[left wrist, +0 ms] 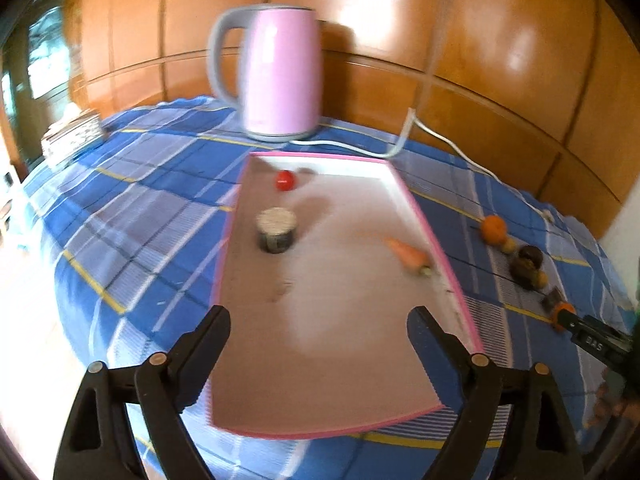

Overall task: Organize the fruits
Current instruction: 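Reach the right tool to the small orange and close on it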

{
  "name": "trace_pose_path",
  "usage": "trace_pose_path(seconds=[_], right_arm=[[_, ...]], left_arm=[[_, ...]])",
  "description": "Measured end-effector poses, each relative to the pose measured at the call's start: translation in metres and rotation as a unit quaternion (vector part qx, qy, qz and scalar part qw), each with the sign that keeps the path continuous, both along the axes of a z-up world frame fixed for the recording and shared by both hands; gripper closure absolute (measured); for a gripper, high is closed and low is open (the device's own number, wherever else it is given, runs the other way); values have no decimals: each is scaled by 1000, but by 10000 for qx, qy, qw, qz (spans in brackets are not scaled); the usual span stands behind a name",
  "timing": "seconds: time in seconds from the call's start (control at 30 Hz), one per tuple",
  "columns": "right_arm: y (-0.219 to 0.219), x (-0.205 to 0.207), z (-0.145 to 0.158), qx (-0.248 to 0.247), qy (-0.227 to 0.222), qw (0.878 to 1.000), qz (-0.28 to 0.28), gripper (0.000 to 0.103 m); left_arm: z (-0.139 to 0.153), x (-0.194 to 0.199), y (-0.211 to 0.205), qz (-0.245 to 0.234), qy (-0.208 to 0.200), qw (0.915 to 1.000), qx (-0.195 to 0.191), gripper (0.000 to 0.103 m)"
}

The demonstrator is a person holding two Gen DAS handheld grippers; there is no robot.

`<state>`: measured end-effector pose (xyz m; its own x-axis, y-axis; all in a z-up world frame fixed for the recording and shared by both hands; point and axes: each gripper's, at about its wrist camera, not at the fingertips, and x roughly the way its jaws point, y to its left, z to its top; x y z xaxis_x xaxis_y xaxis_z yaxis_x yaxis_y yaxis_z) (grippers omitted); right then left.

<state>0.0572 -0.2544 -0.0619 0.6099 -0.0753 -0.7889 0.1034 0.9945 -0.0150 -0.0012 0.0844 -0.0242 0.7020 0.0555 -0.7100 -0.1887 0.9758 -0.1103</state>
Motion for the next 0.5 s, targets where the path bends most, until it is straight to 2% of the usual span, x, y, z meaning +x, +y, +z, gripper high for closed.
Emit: trace_pose_path(seconds=[0.2, 0.43, 0.47, 0.5], right_arm=[[1, 7, -1, -56, 12, 9999, 84, 35], [2, 13, -10, -176, 119, 9997, 89, 36], [3, 14, -12, -198, 159, 9996, 116, 40], [4, 14, -15, -226, 208, 9994, 174, 55]], left_arm=[[-5, -7, 28, 635, 76, 9979, -44, 6], [-15, -5, 32, 729, 294, 9967, -200, 6], [-16, -5, 32, 739, 304, 9966, -205, 6], [-17, -4, 33, 748, 310, 9965, -218, 6]])
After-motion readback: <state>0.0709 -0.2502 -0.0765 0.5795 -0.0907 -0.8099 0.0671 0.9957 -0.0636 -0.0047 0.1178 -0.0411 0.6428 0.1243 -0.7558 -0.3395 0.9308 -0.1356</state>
